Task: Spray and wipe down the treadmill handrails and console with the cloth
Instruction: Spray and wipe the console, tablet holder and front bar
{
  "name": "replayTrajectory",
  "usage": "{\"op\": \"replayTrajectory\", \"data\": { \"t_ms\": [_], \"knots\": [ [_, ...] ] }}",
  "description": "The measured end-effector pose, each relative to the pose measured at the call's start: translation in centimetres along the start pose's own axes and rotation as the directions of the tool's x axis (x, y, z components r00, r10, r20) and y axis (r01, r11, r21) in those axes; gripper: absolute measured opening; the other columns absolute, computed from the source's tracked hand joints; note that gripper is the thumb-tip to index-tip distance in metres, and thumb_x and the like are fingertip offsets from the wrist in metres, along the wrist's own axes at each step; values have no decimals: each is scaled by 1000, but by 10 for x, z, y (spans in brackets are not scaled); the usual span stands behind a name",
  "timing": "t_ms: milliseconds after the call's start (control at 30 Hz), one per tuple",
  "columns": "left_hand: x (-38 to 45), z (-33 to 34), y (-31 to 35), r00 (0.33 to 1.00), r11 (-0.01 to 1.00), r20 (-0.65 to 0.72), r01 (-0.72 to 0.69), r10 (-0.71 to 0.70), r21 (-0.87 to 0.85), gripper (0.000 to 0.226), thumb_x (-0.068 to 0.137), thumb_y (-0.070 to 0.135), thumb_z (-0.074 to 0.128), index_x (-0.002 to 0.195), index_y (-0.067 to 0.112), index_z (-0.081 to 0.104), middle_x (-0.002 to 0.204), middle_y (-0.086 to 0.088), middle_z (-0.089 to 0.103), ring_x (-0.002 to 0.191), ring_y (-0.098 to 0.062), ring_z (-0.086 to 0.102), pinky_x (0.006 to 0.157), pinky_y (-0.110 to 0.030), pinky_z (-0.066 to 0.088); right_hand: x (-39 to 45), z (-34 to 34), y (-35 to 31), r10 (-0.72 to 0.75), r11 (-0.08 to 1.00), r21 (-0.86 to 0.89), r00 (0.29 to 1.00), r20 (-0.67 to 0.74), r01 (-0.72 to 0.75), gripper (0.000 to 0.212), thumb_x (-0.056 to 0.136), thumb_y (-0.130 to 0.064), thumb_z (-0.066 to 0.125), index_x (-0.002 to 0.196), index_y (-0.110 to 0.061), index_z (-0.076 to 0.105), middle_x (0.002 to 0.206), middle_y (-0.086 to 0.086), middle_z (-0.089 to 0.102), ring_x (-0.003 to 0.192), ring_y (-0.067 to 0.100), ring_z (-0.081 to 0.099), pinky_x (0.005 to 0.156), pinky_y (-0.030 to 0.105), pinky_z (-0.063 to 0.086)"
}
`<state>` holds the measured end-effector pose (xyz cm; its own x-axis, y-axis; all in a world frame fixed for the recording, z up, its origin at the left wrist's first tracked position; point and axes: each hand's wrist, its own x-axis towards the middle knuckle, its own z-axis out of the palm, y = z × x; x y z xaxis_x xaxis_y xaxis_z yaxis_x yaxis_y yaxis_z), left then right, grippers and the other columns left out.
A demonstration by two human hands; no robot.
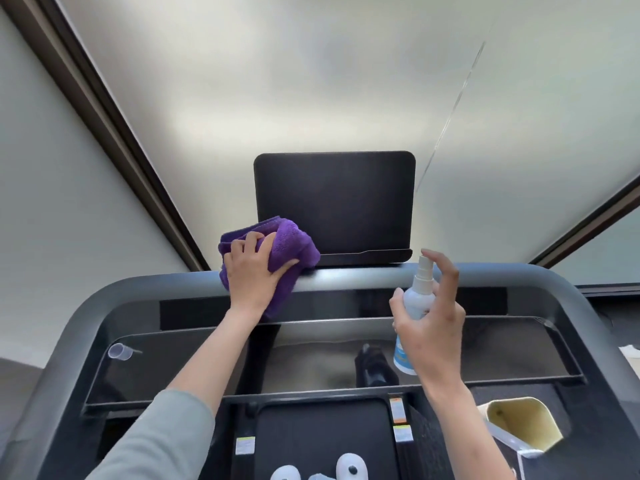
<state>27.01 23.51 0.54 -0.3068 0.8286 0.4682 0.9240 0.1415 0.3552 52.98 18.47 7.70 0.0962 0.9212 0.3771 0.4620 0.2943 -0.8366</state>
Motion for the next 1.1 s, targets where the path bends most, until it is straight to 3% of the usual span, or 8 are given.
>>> {"op": "replayTrajectory", "data": {
  "t_ms": [67, 200, 267, 400, 667, 800, 1000, 1100],
  "knots": [
    [-7, -3, 12, 994, 991, -14, 103, -105, -88, 55, 79, 53, 70, 116, 12, 64, 109, -10, 60, 93, -35, 51, 79, -46, 41, -3, -2, 1, 1, 1000, 3, 1000, -3, -1, 65, 85, 4, 68, 128, -36, 39, 74, 1, 58, 53, 28, 57, 57, 46, 55],
    [-31, 17, 85, 986, 970, 63, -137, 152, -199, 55, 72, 59, 73, 112, 20, 67, 105, -3, 59, 91, -27, 53, 76, -40, 41, -6, -5, 4, 12, 1000, -20, 1000, -11, -12, 65, 84, 3, 68, 129, -36, 40, 79, 4, 61, 55, 25, 59, 61, 43, 55],
    [-44, 31, 112, 971, 968, 129, -175, 200, -178, 60, 70, 63, 71, 119, 27, 66, 109, -2, 59, 96, -26, 53, 79, -40, 41, -4, -7, 7, 4, 999, -36, 1000, -14, -5, 64, 84, 1, 69, 129, -35, 41, 84, 5, 62, 56, 18, 60, 63, 39, 55],
    [-58, 34, 77, 967, 967, 79, -232, 241, -109, 60, 71, 61, 73, 121, 29, 64, 111, -1, 57, 99, -24, 50, 80, -38, 37, -2, -7, 8, 5, 999, -36, 1000, 4, -4, 64, 84, 1, 69, 130, -34, 40, 81, 6, 61, 53, 23, 60, 60, 40, 56],
    [-67, -33, -69, 995, 996, 44, 88, -88, 6, 67, 75, 68, 54, 117, 17, 65, 117, -8, 55, 103, -33, 45, 84, -46, 36, -13, 19, -1, -7, 1000, 21, 995, 102, 5, 63, 85, 3, 67, 129, -34, 40, 61, 2, 49, 50, 31, 53, 53, 48, 53],
    [-69, -36, -65, 969, 969, 41, 245, -245, -12, 61, 73, 56, 73, 119, 17, 65, 121, -10, 54, 108, -38, 45, 87, -52, 37, -20, 29, -6, -35, 999, 15, 990, 135, 33, 63, 85, 4, 67, 129, -33, 40, 59, -4, 45, 49, 30, 50, 51, 46, 52],
    [-82, -34, -64, 987, 990, 74, 141, -141, -1, 61, 72, 50, 78, 121, 19, 63, 119, -9, 51, 107, -35, 43, 86, -50, 36, -23, 15, -1, -11, 1000, 18, 995, 97, 9, 63, 86, 2, 67, 131, -33, 41, 62, 5, 54, 52, 29, 57, 55, 41, 54],
    [-95, -40, -68, 976, 978, 73, 207, -206, -2, 63, 73, 49, 78, 125, 19, 60, 120, -11, 50, 108, -37, 44, 86, -51, 38, -29, 11, 1, 2, 1000, -13, 995, 95, -1, 62, 85, 3, 67, 131, -30, 42, 59, 9, 55, 51, 30, 59, 57, 40, 52]
  ]
}}
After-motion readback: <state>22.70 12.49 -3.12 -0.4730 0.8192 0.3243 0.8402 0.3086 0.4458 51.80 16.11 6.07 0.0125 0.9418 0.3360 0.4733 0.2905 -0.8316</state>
